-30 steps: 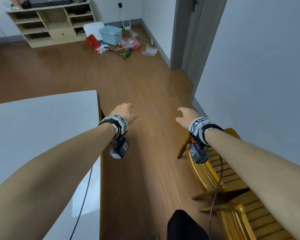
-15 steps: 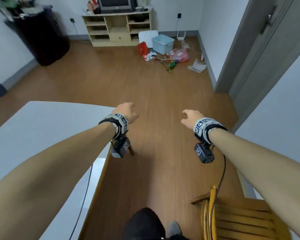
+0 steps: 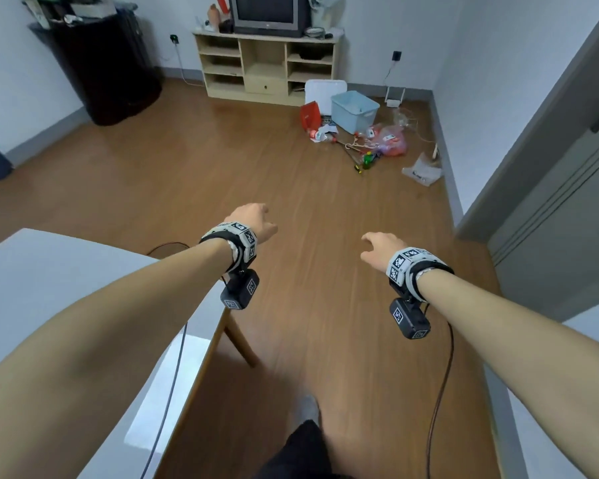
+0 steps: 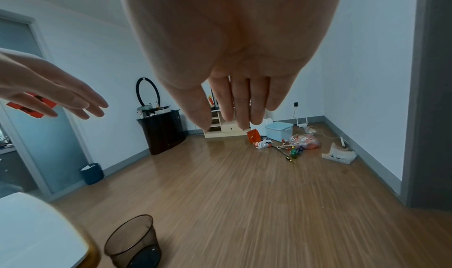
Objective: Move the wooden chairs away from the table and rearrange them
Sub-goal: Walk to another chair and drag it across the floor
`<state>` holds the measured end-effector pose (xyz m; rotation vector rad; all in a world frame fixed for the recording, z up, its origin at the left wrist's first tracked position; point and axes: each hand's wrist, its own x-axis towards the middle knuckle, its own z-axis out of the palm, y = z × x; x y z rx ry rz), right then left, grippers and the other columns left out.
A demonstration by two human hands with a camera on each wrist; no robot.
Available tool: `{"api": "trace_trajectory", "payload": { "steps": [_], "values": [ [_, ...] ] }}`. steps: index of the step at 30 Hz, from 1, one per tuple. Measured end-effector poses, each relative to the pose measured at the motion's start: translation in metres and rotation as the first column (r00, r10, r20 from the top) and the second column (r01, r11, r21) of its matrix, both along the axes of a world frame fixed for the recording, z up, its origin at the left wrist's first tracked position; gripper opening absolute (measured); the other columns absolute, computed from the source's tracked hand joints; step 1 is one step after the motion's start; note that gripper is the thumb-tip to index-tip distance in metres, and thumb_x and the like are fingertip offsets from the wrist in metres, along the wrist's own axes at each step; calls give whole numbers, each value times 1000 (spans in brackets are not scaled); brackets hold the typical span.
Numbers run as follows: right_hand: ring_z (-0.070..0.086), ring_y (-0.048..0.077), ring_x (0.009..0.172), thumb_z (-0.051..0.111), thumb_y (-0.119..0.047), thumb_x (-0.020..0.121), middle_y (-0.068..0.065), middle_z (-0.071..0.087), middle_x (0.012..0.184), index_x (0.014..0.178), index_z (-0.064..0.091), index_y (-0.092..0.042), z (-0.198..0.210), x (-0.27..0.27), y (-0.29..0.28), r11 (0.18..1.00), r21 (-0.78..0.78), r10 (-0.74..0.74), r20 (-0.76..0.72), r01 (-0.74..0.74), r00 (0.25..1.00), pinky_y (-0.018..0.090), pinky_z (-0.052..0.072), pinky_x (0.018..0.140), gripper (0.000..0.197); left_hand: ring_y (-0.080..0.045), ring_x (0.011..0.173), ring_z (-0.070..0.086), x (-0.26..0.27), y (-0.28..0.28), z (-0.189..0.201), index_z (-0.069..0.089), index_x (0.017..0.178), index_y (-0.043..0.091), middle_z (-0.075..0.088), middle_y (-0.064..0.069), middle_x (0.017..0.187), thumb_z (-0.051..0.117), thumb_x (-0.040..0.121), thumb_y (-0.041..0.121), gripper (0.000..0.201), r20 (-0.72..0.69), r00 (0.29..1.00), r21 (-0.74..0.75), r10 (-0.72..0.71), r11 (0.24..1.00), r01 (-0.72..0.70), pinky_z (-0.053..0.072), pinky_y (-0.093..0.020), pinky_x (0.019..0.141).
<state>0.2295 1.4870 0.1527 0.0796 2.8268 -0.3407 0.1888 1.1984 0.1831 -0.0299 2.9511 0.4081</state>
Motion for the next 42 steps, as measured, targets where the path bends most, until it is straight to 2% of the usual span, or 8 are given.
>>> {"api": "trace_trajectory", "payload": {
  "steps": [5, 9, 17, 22, 27, 32, 39, 42],
  "values": [
    [61, 27, 115, 52, -28, 94, 3, 57, 140, 146, 46, -24, 8, -129, -4, 1000, 19, -6, 40, 5, 999, 31, 48, 81, 53, -30, 123, 55, -134, -4, 6, 51, 140, 20, 57, -8, 137, 57, 86, 35, 56, 29, 1000, 22, -6, 1000, 5, 47, -41, 99],
    [60, 28, 117, 53, -29, 94, 4, 58, 139, 145, 48, -23, 12, -223, -22, 999, 30, 22, 35, -23, 999, 34, 50, 88, 52, -30, 124, 54, -212, -20, 1, 52, 139, 21, 57, -8, 137, 58, 86, 37, 55, 34, 999, 9, -14, 1000, 14, 47, -41, 99],
    [60, 28, 117, 54, -30, 94, 4, 60, 136, 145, 48, -25, -14, -444, -128, 981, 31, 188, 76, -191, 979, 34, 49, 87, 52, -31, 123, 55, -378, -123, -33, 52, 139, 20, 57, -9, 138, 57, 88, 38, 54, 101, 980, 8, 169, 985, -171, 47, -40, 99],
    [60, 29, 117, 54, -29, 93, 5, 60, 136, 144, 49, -24, -44, -600, -232, 937, 20, 346, 105, -350, 932, 34, 51, 90, 51, -32, 121, 56, -484, -213, -62, 53, 138, 18, 59, -10, 135, 58, 88, 38, 54, 150, 932, -1, 329, 943, -333, 48, -40, 98],
    [62, 27, 115, 54, -29, 95, 4, 59, 139, 146, 48, -22, -52, -728, -359, 839, 21, 534, 160, -543, 830, 32, 51, 86, 51, -32, 122, 56, -561, -312, -64, 54, 138, 19, 60, -11, 134, 58, 87, 36, 53, 191, 845, 9, 500, 860, -511, 47, -40, 99],
    [60, 29, 117, 53, -27, 95, 6, 57, 140, 145, 48, -22, -49, -811, -499, 716, 12, 687, 170, -698, 707, 34, 50, 90, 51, -32, 122, 56, -602, -419, -59, 54, 138, 21, 60, -10, 135, 58, 87, 37, 53, 199, 732, -9, 652, 748, -664, 47, -38, 97],
    [62, 28, 115, 52, -27, 94, 4, 58, 139, 145, 48, -23, -72, -899, -704, 547, 24, 820, 186, -837, 541, 35, 53, 90, 51, -33, 122, 57, -660, -588, -90, 55, 136, 20, 60, -11, 134, 58, 86, 37, 53, 213, 597, 15, 773, 609, -793, 46, -38, 98],
    [60, 27, 118, 51, -27, 95, 4, 56, 142, 146, 47, -22, -78, -929, -787, 478, 44, 849, 235, -877, 474, 37, 53, 94, 52, -33, 123, 56, -681, -662, -95, 54, 138, 19, 59, -11, 136, 58, 88, 36, 53, 239, 544, 45, 805, 550, -834, 45, -37, 98]
  ]
}}
